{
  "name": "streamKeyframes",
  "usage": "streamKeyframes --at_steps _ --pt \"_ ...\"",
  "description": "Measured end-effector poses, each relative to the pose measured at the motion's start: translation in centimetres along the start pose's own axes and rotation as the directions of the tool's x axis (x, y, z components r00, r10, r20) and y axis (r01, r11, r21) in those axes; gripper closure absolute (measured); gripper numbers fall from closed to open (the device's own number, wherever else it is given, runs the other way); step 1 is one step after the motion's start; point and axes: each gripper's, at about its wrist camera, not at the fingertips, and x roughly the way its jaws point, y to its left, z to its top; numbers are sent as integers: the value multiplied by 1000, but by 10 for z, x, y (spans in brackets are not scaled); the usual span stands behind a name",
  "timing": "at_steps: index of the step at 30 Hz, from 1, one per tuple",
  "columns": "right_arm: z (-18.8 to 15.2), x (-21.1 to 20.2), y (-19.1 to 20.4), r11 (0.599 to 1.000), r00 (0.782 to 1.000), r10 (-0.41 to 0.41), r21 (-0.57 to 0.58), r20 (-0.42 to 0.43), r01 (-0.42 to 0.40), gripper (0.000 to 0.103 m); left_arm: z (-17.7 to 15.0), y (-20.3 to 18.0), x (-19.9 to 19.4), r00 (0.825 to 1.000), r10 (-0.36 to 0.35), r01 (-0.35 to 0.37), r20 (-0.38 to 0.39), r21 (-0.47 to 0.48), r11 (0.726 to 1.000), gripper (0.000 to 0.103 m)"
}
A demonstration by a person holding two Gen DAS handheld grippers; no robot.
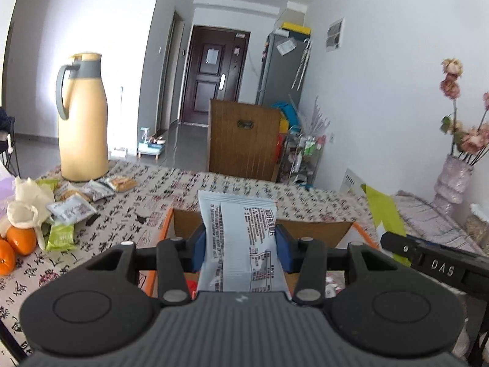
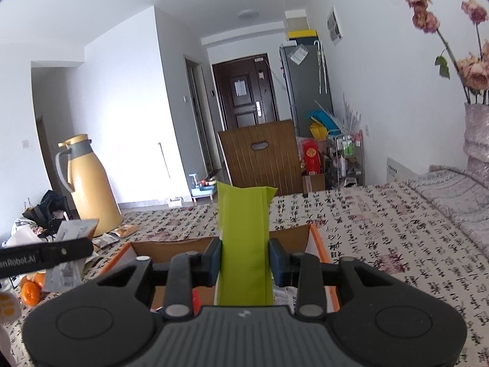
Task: Organize snacks
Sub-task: 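Lower both packets into the cardboard box and open both tools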
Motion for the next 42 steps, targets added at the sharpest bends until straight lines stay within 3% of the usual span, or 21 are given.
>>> streamKeyframes --at_steps 10,17,20,22,24,26,29,42 --pt "-21 40 -9 1000 997 -6 18 -80 8 71 -21 16 48 992 20 -23 -123 -26 999 56" --pt "-26 45 -12 1000 995 -8 12 -103 9 70 -27 16 53 991 10 -13 -133 -18 1000 56" --pt "-28 42 -12 1000 995 -12 6 -98 13 68 -27 17 51 993 17 -19 -116 -21 1000 49" --pt "-28 40 -13 1000 995 -15 9 -99 16 57 -26 16 46 995 26 -29 -96 -24 999 33" --pt "-27 37 -14 1000 996 -24 12 -88 25 31 -25 16 41 997 42 -43 -65 -22 999 15" --pt "-26 35 -15 1000 996 -25 12 -80 26 16 -24 17 37 998 53 -54 -47 -28 998 2" --pt "-25 33 -16 999 996 -34 14 -77 35 2 -22 20 34 997 70 -71 -32 -47 996 0" --pt "-20 26 -12 999 997 -37 -4 -60 37 0 -17 14 25 997 73 -73 -7 -35 997 0"
